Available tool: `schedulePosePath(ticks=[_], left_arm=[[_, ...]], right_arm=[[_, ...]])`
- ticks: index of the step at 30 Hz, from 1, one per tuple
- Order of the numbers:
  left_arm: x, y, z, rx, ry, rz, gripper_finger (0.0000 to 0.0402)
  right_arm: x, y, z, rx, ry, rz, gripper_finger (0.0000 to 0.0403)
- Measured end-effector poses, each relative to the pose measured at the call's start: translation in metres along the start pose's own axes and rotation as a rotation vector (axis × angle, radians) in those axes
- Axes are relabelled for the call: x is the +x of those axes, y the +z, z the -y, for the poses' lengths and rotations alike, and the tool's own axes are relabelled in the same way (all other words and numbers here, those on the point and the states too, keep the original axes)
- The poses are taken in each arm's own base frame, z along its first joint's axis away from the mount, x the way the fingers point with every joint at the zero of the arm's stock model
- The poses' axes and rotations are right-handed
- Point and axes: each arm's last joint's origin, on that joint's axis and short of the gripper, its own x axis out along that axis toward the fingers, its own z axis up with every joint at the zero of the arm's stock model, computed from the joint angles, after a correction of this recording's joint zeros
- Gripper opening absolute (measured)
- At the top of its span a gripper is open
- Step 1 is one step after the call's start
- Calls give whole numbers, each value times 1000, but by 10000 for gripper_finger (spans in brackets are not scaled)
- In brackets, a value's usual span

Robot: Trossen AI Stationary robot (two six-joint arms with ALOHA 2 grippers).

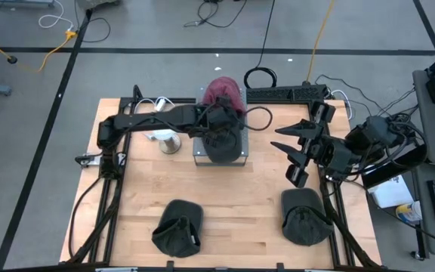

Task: Pick & Place hat
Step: Put the top right black cap on the shelf

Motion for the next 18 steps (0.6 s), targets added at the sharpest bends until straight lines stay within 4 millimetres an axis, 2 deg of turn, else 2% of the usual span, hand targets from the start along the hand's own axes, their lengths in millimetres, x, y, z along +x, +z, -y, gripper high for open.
schedulePosePath(ticks=[12,14,18], left_arm=[[8,2,3,-13,14,-26,14],[8,1,2,-40,15,-29,26],[6,-1,1,-74,40,-55,81]], right_arm=[[0,0,0,2,1,1,109],[0,0,0,2,2,2,109],[0,0,0,2,3,2,109]])
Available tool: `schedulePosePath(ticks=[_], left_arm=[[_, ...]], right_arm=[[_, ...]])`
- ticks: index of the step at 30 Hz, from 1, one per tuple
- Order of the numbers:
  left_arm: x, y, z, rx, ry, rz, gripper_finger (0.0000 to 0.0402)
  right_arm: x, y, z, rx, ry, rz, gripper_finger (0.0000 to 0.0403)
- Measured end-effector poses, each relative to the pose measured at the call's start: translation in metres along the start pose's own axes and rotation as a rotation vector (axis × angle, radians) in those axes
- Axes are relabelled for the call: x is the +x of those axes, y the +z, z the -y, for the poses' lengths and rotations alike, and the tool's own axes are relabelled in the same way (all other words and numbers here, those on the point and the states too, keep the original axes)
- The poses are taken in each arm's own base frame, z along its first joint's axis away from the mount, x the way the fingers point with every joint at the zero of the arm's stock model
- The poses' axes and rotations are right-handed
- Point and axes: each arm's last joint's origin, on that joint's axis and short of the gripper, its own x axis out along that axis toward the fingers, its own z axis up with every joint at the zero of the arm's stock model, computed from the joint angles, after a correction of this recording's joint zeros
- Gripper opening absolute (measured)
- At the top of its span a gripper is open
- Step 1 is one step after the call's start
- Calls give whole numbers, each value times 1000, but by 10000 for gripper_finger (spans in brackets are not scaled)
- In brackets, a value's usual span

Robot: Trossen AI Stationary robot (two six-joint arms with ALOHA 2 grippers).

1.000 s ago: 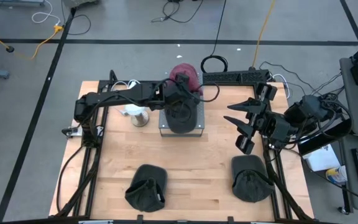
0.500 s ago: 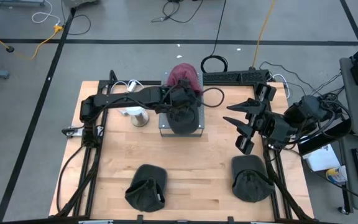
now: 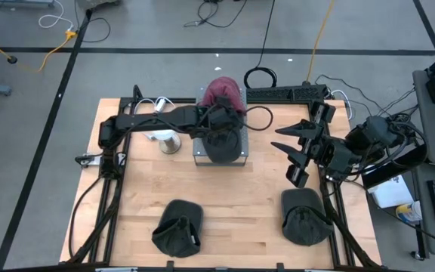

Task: Pick & Place hat
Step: Put the top right black cap on the shelf

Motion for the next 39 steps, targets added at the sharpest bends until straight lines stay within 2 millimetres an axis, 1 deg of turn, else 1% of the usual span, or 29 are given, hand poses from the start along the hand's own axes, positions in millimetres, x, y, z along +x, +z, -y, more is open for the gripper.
schedulePosePath(ticks=[4,7,13,16,20,25,30,33,35,39], left_arm=[[-4,0,-1,15,60,-34,132],[-8,2,0,20,111,-56,167],[-20,4,1,3,124,-35,233],[-35,3,0,-56,126,-8,260],[-58,-4,-5,-210,127,27,284],[-87,-22,-15,-517,113,38,296],[-110,-44,-18,-838,-25,26,286],[-117,-51,-17,-970,-112,1,275],[-123,-58,-15,-1020,-161,-45,267],[-137,-67,-11,-1100,-190,-92,253]], right_arm=[[0,0,0,0,1,0,109],[0,-1,-1,36,7,-5,109],[0,-3,-2,126,-14,-59,109],[0,-6,-4,201,-15,-108,109],[-1,-12,-11,256,44,-163,109],[-5,-23,-21,282,131,-284,109],[1,-46,-33,297,161,-441,109],[12,-67,-37,316,132,-543,109],[21,-84,-41,328,118,-607,109],[39,-123,-49,342,184,-709,109]])
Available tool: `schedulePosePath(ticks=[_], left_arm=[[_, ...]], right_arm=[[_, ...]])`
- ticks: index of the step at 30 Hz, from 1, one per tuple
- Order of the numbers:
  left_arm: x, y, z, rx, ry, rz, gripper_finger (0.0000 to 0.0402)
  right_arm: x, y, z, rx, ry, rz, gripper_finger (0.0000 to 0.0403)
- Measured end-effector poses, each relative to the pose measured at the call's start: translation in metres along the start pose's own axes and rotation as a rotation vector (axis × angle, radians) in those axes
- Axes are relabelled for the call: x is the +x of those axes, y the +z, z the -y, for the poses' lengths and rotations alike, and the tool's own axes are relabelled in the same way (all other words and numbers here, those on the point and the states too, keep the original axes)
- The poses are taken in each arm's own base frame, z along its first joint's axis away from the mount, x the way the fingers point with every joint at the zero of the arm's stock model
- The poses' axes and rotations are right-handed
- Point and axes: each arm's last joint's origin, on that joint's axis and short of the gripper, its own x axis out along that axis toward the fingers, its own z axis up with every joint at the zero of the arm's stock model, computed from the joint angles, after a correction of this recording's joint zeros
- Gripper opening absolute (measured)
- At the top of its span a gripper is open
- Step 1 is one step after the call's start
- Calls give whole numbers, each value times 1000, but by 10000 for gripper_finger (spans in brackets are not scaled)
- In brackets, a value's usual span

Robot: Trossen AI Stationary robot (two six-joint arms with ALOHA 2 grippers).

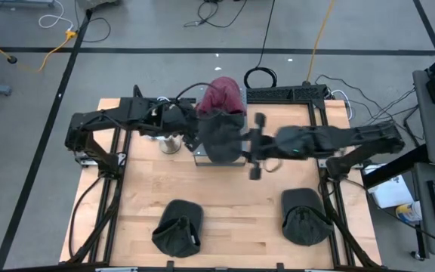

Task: Pick & Place hat
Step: Put the top right black cap on the shelf

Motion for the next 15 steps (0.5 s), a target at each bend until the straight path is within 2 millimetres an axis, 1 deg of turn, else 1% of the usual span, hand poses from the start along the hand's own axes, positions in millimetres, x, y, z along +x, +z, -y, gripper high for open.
schedulePosePath(ticks=[3,8,12,15], left_arm=[[-8,-5,-1,-29,13,9,244],[-23,-12,-4,-45,-3,18,233],[-33,-18,-4,-50,-21,14,225],[-41,-24,-5,-39,-38,13,219]], right_arm=[[26,-12,9,7,16,-56,109],[66,-35,24,42,-19,-165,109],[87,-54,30,61,43,-251,109],[102,-70,31,77,49,-333,109]])
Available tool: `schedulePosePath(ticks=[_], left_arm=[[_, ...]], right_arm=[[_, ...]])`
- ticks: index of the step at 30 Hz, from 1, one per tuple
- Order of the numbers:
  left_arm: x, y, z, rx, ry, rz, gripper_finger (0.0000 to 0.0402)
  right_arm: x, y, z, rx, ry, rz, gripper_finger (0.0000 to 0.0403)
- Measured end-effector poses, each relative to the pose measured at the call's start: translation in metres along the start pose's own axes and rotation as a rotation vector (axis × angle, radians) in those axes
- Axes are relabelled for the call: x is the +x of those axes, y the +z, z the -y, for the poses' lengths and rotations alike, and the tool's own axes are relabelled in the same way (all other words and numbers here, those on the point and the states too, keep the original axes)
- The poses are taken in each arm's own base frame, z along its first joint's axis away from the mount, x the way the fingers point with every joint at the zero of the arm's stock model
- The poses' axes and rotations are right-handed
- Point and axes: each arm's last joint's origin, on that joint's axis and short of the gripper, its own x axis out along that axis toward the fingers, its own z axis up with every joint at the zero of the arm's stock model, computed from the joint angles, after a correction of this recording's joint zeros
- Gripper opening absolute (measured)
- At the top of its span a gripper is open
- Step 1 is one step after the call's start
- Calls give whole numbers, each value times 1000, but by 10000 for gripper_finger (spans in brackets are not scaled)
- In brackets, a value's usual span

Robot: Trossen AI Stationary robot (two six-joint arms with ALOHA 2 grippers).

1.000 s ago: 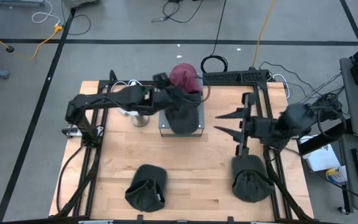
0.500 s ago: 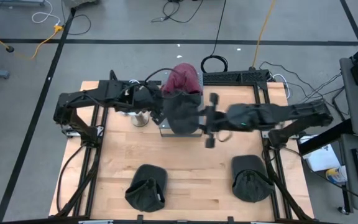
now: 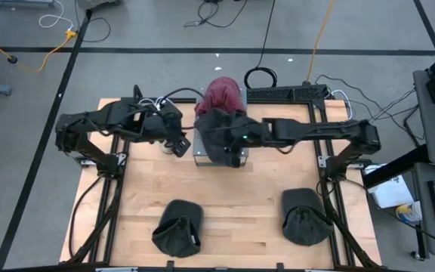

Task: Pick & Place hat
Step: Put the top right black cap on the shelf

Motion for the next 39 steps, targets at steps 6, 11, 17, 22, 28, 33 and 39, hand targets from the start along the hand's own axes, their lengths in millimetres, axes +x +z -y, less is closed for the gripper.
schedulePosePath(ticks=[6,11,17,22,28,33,39], left_arm=[[-10,-7,3,7,-35,6,208],[-15,-11,5,25,-55,7,203],[-18,-13,6,33,-68,12,208],[-18,-13,6,33,-72,8,205],[-18,-13,7,34,-81,0,192],[-18,-13,7,33,-83,1,187],[-18,-13,7,31,-83,1,197]], right_arm=[[28,-14,10,12,-33,-93,109],[30,-14,20,78,-60,-78,109],[32,-16,32,138,-108,-86,109],[32,-18,35,142,-115,-105,109],[35,-26,33,126,-113,-128,109],[45,-41,30,122,-116,-135,109],[53,-51,28,96,-168,-115,109]])
